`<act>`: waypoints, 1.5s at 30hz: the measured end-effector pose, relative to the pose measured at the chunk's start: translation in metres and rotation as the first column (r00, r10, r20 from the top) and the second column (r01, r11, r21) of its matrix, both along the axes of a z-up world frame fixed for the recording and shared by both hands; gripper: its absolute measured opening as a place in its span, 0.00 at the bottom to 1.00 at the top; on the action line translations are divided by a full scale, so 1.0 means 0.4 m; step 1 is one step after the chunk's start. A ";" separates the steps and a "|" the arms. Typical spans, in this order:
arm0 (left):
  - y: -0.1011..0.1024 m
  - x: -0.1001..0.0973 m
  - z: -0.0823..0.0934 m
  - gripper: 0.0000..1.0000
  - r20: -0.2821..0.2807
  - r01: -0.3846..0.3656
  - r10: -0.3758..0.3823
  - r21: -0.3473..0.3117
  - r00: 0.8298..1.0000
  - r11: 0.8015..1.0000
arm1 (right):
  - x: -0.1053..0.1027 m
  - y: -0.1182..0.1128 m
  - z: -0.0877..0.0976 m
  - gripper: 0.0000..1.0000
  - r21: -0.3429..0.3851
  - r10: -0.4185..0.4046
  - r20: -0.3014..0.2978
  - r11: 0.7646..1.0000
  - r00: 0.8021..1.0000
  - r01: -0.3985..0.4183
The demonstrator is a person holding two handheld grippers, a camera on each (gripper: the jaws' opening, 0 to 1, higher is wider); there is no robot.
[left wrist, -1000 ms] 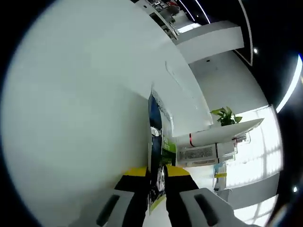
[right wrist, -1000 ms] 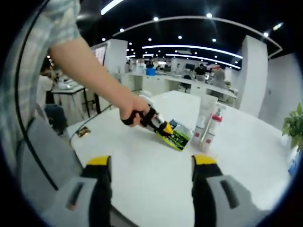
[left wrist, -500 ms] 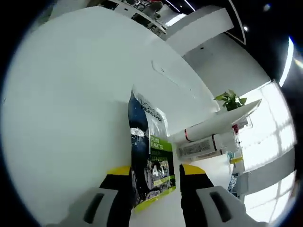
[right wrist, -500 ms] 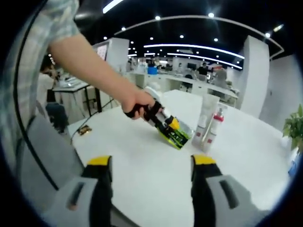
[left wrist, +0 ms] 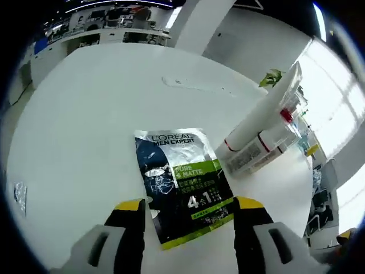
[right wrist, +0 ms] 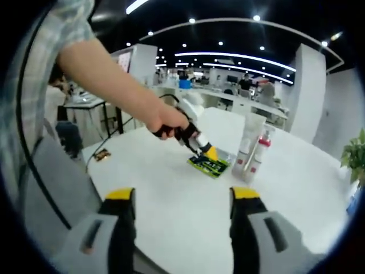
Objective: Arrange the skincare products in the storage area until every visible bottle or jar stands upright without overlapping.
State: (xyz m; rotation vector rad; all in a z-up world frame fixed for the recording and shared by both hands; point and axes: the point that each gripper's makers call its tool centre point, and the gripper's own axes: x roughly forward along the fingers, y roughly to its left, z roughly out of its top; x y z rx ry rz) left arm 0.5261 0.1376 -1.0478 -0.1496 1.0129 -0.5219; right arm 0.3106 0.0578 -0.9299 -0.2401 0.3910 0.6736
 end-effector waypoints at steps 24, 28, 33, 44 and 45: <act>-0.048 0.002 -0.002 0.60 -0.023 -0.024 0.022 -0.088 1.000 0.996 | -0.001 -0.001 -0.005 0.64 -0.011 0.004 -0.002 1.000 1.000 -0.004; -0.053 0.000 -0.002 0.60 -0.025 -0.023 0.021 -0.090 0.999 0.996 | -0.002 0.000 -0.005 0.64 -0.013 0.008 -0.002 1.000 1.000 -0.008; -0.059 0.002 0.004 0.62 -0.016 -0.006 0.004 -0.106 1.000 0.994 | -0.001 0.000 -0.005 0.64 -0.015 0.007 0.000 1.000 1.000 -0.007; -0.030 -0.024 0.034 0.66 0.027 0.056 -0.054 -0.080 0.998 0.995 | -0.001 0.002 0.003 0.64 -0.014 0.012 0.019 1.000 1.000 -0.012; -0.021 -0.037 0.044 0.66 0.041 0.059 -0.056 -0.074 0.998 0.995 | -0.001 0.003 0.006 0.64 -0.013 0.014 0.022 1.000 1.000 -0.013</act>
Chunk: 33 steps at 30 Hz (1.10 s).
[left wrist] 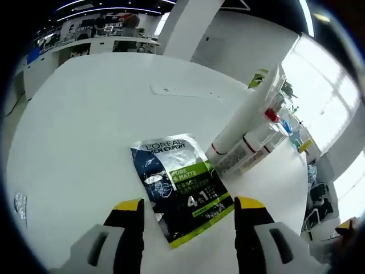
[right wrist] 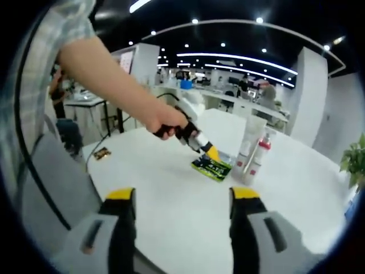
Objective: Arrange the skincare products in the storage area until every visible bottle or jar stands upright without overlapping.
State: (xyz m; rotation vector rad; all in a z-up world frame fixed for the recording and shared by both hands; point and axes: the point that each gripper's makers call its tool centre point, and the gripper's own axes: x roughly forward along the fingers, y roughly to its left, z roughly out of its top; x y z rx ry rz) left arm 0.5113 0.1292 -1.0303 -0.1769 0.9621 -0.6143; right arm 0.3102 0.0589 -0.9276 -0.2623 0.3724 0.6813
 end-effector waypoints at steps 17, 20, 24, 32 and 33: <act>0.230 -0.226 0.150 0.72 0.132 0.004 -0.011 0.059 0.991 0.998 | -0.021 0.027 0.028 0.66 0.009 0.057 0.055 0.998 0.997 -0.058; 0.306 -0.273 0.156 0.72 0.141 -0.059 0.046 0.087 0.989 0.994 | -0.025 0.036 0.030 0.66 0.013 0.070 0.056 0.997 0.996 -0.071; 0.412 -0.343 0.133 0.71 0.090 -0.180 0.171 0.105 0.981 0.978 | -0.035 0.048 0.030 0.66 0.008 0.091 0.063 0.996 0.994 -0.092; 0.576 -0.475 0.076 0.70 0.048 -0.288 0.284 0.178 0.958 0.941 | -0.038 0.050 0.031 0.65 -0.004 0.101 0.070 0.995 0.992 -0.101; 0.592 -0.491 0.066 0.70 0.040 -0.300 0.298 0.188 0.954 0.935 | -0.037 0.050 0.031 0.65 -0.005 0.101 0.071 0.995 0.992 -0.101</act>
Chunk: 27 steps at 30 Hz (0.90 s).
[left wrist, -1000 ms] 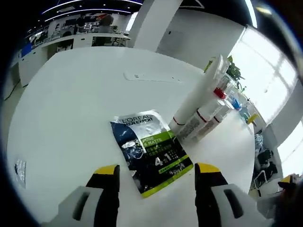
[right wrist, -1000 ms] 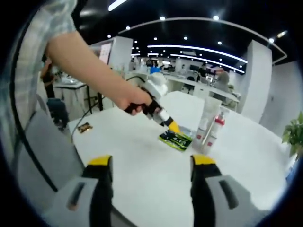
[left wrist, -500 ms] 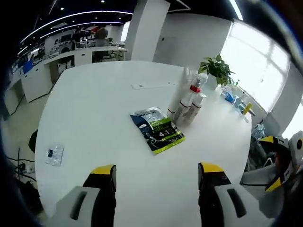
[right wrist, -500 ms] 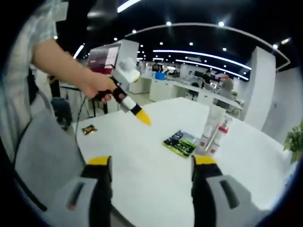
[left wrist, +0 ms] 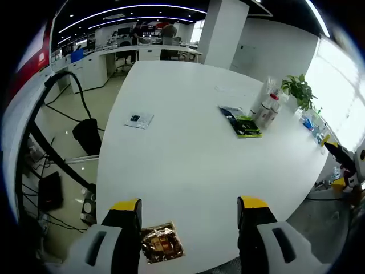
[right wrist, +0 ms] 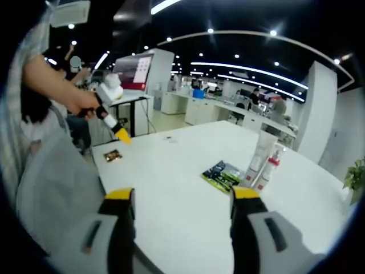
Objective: Arrange the skincare products in the storage area until every visible bottle or jar stands upright without overlapping.
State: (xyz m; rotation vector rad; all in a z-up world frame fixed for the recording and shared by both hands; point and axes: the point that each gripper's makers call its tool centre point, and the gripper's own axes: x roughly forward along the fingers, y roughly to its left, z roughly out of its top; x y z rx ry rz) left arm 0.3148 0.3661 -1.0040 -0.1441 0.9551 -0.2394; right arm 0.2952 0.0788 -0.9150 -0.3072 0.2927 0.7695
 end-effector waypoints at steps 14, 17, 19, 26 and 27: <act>0.017 -0.069 -0.085 0.75 -0.206 0.622 -0.588 0.204 0.782 0.756 | -0.009 0.010 -0.016 0.65 -0.025 0.026 -0.017 0.999 1.000 -0.026; 0.018 -0.089 -0.102 0.74 -0.296 0.709 -0.651 0.171 0.699 0.684 | -0.007 0.005 -0.019 0.65 -0.038 0.016 -0.017 0.999 1.000 -0.016; 0.027 -0.091 -0.113 0.73 -0.351 0.783 -0.705 0.177 0.616 0.596 | -0.006 0.003 -0.019 0.65 -0.039 0.012 -0.016 0.999 1.000 -0.013; 0.056 -0.083 -0.139 0.70 -0.446 0.907 -0.790 0.214 0.422 0.364 | -0.004 -0.004 -0.020 0.65 -0.045 0.002 -0.015 0.999 1.000 -0.003; 0.056 -0.082 -0.143 0.68 -0.447 0.908 -0.790 0.215 0.420 0.361 | -0.004 -0.005 -0.020 0.65 -0.047 0.002 -0.014 0.999 1.000 -0.002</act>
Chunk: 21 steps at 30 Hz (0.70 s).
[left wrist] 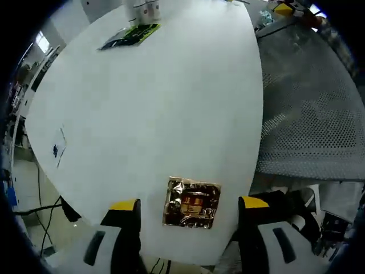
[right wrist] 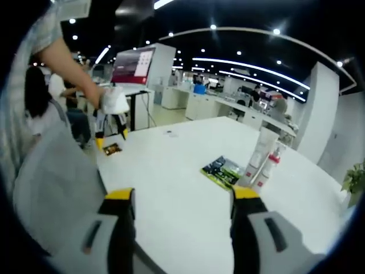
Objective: Arrange the skincare products in the storage area until every visible bottle or jar stands upright without overlapping.
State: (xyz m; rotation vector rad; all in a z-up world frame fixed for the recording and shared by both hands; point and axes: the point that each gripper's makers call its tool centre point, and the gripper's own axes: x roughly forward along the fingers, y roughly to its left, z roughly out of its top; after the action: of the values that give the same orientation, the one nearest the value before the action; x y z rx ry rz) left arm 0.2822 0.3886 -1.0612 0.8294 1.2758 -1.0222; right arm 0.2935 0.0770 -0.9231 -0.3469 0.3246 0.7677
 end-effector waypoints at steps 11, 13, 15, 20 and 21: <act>0.029 -0.010 -0.026 0.60 0.007 0.132 -0.134 0.123 0.991 0.984 | 0.001 -0.009 0.000 0.65 -0.011 -0.012 0.011 1.000 1.000 0.012; 0.028 -0.007 -0.025 0.60 0.006 0.124 -0.126 0.119 0.992 0.985 | 0.000 -0.006 0.001 0.65 -0.015 -0.006 0.016 1.000 1.000 0.007; 0.026 -0.012 -0.024 0.59 0.011 0.135 -0.137 0.118 0.991 0.984 | 0.000 -0.007 0.000 0.65 -0.020 -0.008 0.018 1.000 1.000 0.008; 0.021 -0.024 -0.021 0.53 0.018 0.151 -0.154 0.098 0.988 0.984 | 0.003 -0.007 0.001 0.65 -0.020 -0.010 0.021 1.000 1.000 0.010; 0.021 -0.024 -0.019 0.52 0.019 0.148 -0.151 0.091 0.988 0.985 | 0.002 -0.006 0.001 0.65 -0.021 -0.007 0.021 1.000 1.000 0.008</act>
State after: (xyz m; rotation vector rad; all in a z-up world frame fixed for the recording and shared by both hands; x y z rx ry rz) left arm 0.2726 0.3970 -1.0689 1.0169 1.2588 -1.0754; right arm 0.2944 0.0746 -0.9228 -0.3733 0.3146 0.7533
